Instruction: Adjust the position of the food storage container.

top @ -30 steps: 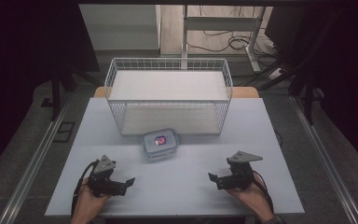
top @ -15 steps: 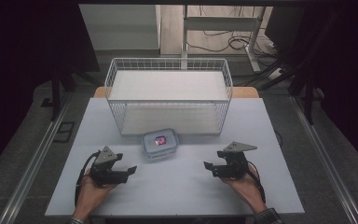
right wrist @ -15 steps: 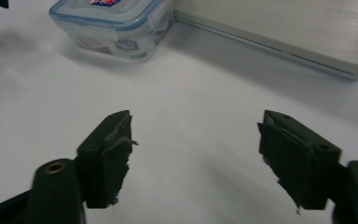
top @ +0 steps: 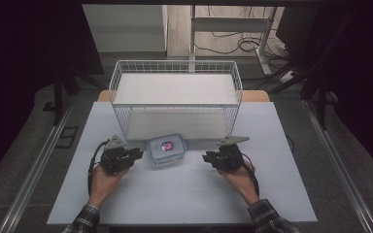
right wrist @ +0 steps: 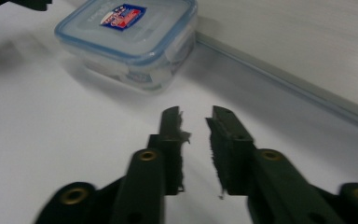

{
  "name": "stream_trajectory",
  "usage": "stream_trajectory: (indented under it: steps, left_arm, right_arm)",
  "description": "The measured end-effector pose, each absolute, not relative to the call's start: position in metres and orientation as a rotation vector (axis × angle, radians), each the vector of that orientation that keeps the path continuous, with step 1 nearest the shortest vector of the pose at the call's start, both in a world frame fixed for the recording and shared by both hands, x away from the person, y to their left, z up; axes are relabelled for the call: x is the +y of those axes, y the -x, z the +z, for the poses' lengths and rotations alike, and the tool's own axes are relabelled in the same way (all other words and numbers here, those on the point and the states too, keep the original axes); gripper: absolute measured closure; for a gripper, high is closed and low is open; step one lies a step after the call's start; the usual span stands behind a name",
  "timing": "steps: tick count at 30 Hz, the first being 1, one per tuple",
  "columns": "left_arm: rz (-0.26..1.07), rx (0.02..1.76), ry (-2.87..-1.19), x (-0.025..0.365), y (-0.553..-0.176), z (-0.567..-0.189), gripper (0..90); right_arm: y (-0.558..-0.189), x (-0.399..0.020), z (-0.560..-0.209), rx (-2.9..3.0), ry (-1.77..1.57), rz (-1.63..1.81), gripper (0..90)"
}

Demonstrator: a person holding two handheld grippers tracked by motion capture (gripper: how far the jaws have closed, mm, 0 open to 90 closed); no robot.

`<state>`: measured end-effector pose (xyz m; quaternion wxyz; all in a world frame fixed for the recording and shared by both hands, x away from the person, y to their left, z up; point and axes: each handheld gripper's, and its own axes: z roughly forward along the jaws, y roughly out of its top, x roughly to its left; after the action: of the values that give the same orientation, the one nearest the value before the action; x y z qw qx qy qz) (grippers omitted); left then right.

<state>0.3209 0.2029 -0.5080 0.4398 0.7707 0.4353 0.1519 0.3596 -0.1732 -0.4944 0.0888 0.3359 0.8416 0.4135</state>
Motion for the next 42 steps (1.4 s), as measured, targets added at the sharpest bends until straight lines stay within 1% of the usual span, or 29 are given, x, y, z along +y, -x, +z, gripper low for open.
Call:
stream_trajectory:
  steps: [2,3,4,5,8,11,16,22,28,30,34,40,42]
  left_arm:
    - [0.397,1.093,-1.916,0.2,-0.328,-0.51,86.1]
    - [0.397,1.101,-1.914,0.199,-0.332,-0.511,88.0]
    - [0.397,1.101,-1.914,0.199,-0.332,-0.511,89.5]
    - [0.404,1.123,-1.913,0.197,-0.339,-0.515,89.8]
    - [0.416,1.158,-1.916,0.194,-0.347,-0.52,89.8]
    - [0.4,1.188,-1.898,0.192,-0.354,-0.524,89.8]
    - [0.391,1.197,-1.898,0.185,-0.36,-0.528,89.9]
    - [0.365,1.198,-1.883,0.182,-0.365,-0.53,89.9]
    - [0.338,1.195,-1.881,0.176,-0.37,-0.53,90.0]
    - [0.298,1.18,-1.877,0.172,-0.373,-0.531,89.9]
    - [0.326,1.152,-1.947,0.162,-0.381,-0.531,89.9]
    - [0.292,1.136,-1.949,0.155,-0.39,-0.53,89.9]
    - [0.297,1.123,-1.973,0.153,-0.388,-0.529,90.0]
  right_arm:
    - [-0.366,-0.165,-0.495,2.516,-0.986,1.22,86.9]
    - [-0.369,-0.162,-0.496,2.518,-0.979,1.226,89.0]
    - [-0.369,-0.162,-0.496,2.518,-0.979,1.226,89.0]
    - [-0.375,-0.153,-0.496,2.524,-0.972,1.217,89.4]
    - [-0.385,-0.143,-0.497,2.517,-0.986,1.222,89.4]
    - [-0.395,-0.132,-0.5,2.51,-1.003,1.234,89.3]
    - [-0.41,-0.119,-0.507,2.502,-1.013,1.174,89.2]
    - [-0.416,-0.119,-0.513,2.527,-1.039,1.192,89.1]
    - [-0.401,-0.127,-0.512,2.558,-1.066,1.196,89.3]
    - [-0.398,-0.132,-0.51,2.575,-1.059,1.204,89.2]
    - [-0.409,-0.134,-0.508,2.522,-1.055,1.144,89.2]
    - [-0.434,-0.132,-0.513,2.495,-1.081,1.134,89.1]
    - [-0.434,-0.132,-0.515,2.504,-1.091,1.144,89.2]
